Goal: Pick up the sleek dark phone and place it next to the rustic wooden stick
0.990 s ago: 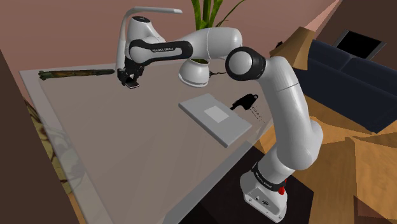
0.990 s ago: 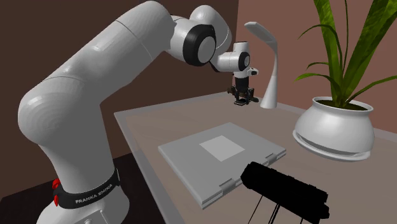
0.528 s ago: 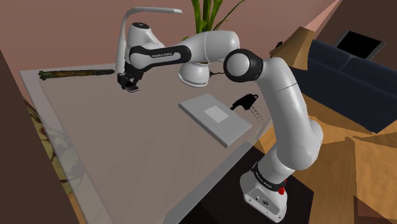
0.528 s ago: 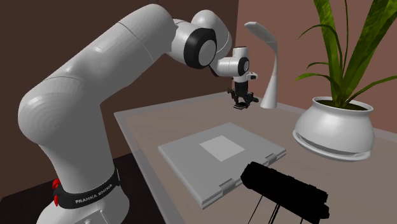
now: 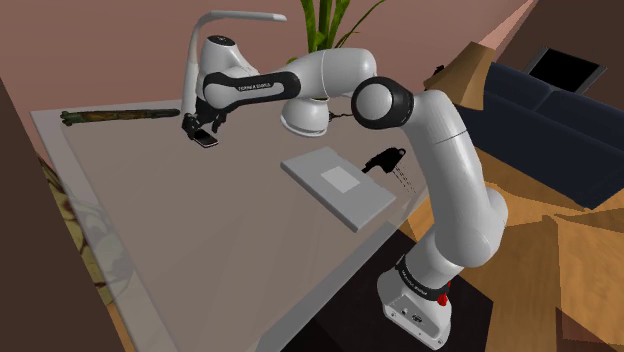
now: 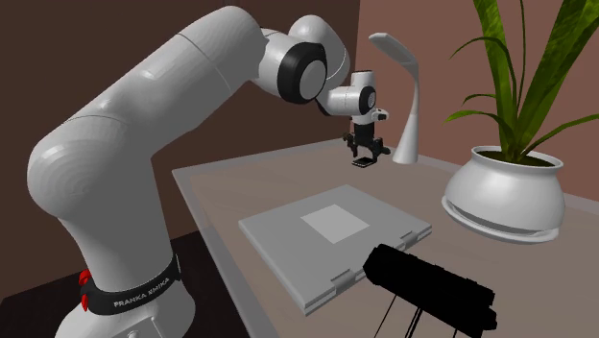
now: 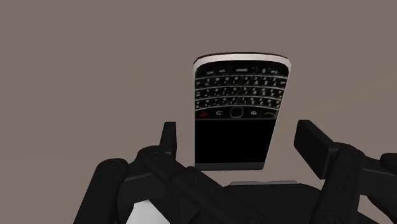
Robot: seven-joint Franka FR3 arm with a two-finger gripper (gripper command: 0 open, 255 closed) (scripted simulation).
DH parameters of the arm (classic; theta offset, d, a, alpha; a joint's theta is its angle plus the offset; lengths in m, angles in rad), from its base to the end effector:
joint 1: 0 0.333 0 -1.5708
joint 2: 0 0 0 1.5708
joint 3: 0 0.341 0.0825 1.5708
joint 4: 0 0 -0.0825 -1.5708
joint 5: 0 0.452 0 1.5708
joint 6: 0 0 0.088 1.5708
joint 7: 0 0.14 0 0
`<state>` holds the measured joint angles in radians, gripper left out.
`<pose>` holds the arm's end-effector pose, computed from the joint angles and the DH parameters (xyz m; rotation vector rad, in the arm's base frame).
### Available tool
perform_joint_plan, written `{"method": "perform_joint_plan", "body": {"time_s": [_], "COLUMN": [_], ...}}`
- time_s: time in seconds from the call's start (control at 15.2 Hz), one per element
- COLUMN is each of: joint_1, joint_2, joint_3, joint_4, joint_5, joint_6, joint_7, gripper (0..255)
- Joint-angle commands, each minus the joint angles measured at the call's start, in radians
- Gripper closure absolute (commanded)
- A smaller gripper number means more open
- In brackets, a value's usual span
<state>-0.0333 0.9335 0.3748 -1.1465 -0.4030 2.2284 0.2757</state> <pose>0.8535 0.1791 0.2280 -3.1128 -0.1681 -0.3348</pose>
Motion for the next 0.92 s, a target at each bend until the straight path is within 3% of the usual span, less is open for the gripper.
{"method": "perform_joint_plan", "body": {"time_s": [0.0,0.33,0.86], "joint_1": [0.000,-0.021,-0.021], "joint_2": [0.000,-0.101,-0.101], "joint_3": [0.000,0.022,0.022], "joint_4": [0.000,-0.055,-0.055], "joint_5": [0.000,0.019,0.019], "joint_6": [0.000,-0.048,-0.048], "joint_7": [0.000,-0.003,-0.003], "gripper": [0,0,0]}}
